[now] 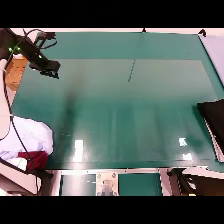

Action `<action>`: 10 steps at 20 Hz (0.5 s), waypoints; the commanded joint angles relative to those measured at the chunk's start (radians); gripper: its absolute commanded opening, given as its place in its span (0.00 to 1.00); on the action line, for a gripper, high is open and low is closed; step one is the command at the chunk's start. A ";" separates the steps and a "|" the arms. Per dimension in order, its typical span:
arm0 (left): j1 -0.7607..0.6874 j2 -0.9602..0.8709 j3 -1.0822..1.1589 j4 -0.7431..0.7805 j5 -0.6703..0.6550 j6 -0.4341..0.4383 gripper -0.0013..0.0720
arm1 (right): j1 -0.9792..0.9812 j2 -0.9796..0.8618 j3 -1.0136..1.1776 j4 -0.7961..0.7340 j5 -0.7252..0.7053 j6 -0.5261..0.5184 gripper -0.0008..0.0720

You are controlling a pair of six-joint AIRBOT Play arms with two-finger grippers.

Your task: Fold the shirts.

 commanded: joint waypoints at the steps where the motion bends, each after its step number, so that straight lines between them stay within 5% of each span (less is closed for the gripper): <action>1: 0.000 0.010 0.000 -0.022 0.017 -0.052 0.05 | 0.119 0.000 -0.003 0.151 -0.086 -0.058 0.03; 5: -0.037 0.059 -0.107 -0.073 0.009 -0.098 0.05 | 0.383 0.055 -0.084 0.155 -0.237 -0.153 0.03; 10: -0.172 0.334 -0.618 -0.071 0.171 -0.141 0.05 | 0.715 0.309 -0.529 0.156 -0.410 -0.206 0.03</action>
